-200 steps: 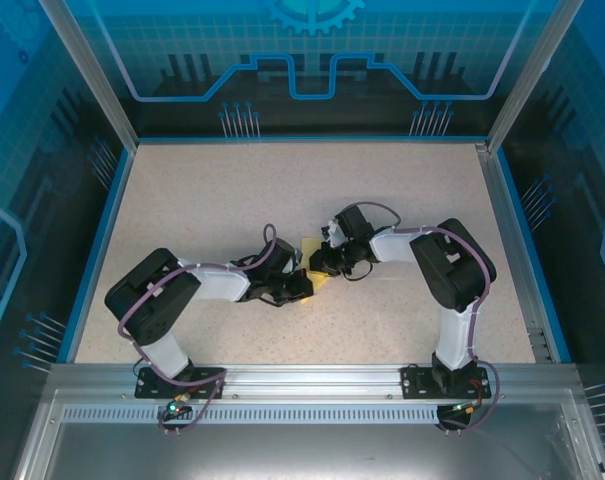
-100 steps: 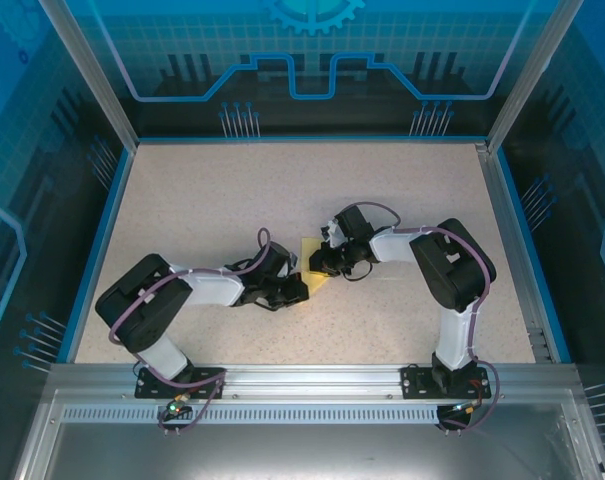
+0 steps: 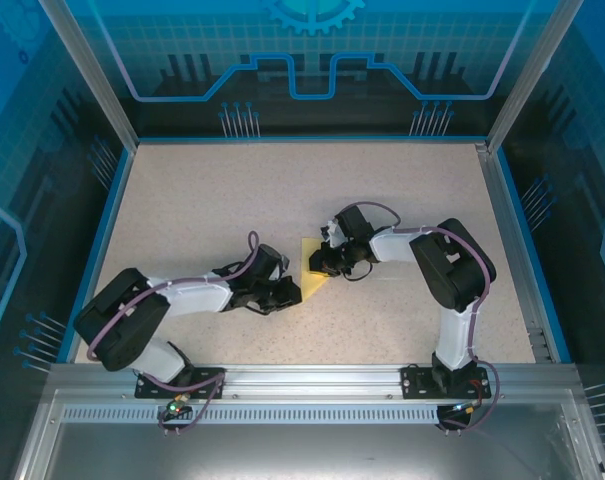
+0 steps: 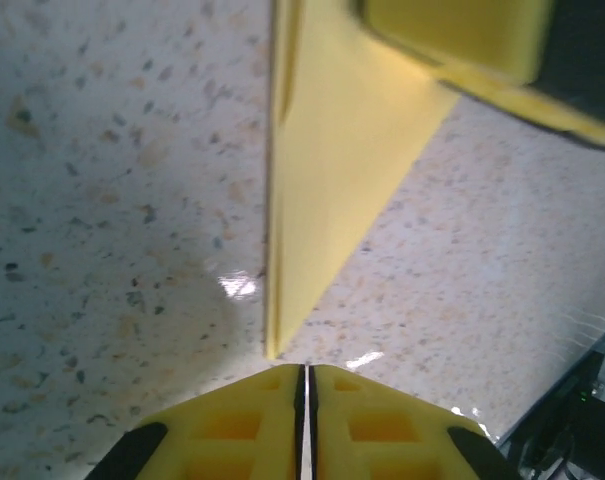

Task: Fold a paper plane with a square sheet of paper (pick it up from the middle)
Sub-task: Third fold the triangle at the center of the table.

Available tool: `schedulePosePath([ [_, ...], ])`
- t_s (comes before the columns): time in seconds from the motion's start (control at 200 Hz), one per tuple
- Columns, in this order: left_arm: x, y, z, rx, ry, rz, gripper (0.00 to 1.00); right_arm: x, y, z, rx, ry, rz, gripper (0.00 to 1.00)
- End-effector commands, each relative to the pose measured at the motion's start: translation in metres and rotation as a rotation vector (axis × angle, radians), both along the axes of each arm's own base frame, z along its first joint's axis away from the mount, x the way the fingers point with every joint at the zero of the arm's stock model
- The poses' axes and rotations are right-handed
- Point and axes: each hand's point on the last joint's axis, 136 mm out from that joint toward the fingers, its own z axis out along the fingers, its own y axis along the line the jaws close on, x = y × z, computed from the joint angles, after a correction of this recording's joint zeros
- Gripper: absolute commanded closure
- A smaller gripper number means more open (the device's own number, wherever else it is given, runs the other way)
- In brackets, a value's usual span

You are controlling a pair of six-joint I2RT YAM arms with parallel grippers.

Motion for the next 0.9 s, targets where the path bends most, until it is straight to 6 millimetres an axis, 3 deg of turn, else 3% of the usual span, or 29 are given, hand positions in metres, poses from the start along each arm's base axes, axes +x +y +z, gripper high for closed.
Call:
schedulePosePath([
  [0.0, 0.022, 0.002, 0.021, -0.015, -0.074, 0.021, 0.86, 0.003, -0.002, 0.005, -0.012, -0.006, 0.005, 0.83],
  [0.165, 0.043, -0.013, 0.029, -0.048, -0.097, -0.008, 0.87, 0.011, 0.004, 0.027, 0.027, -0.048, 0.002, 0.83],
  [0.345, 0.056, -0.025, 0.014, -0.036, -0.072, -0.024, 0.89, 0.016, 0.002, 0.033, 0.023, -0.058, -0.009, 0.82],
  [0.515, 0.058, -0.02, -0.008, 0.014, -0.039, -0.007, 0.92, 0.016, -0.009, 0.04, 0.004, -0.081, -0.027, 0.82],
  [0.685, 0.056, -0.008, -0.022, 0.093, -0.024, 0.004, 0.94, 0.007, -0.032, 0.046, -0.021, -0.097, -0.058, 0.82],
  [0.895, 0.052, -0.006, -0.028, 0.111, -0.014, -0.013, 0.94, -0.018, -0.024, 0.038, 0.024, -0.054, -0.006, 0.82],
])
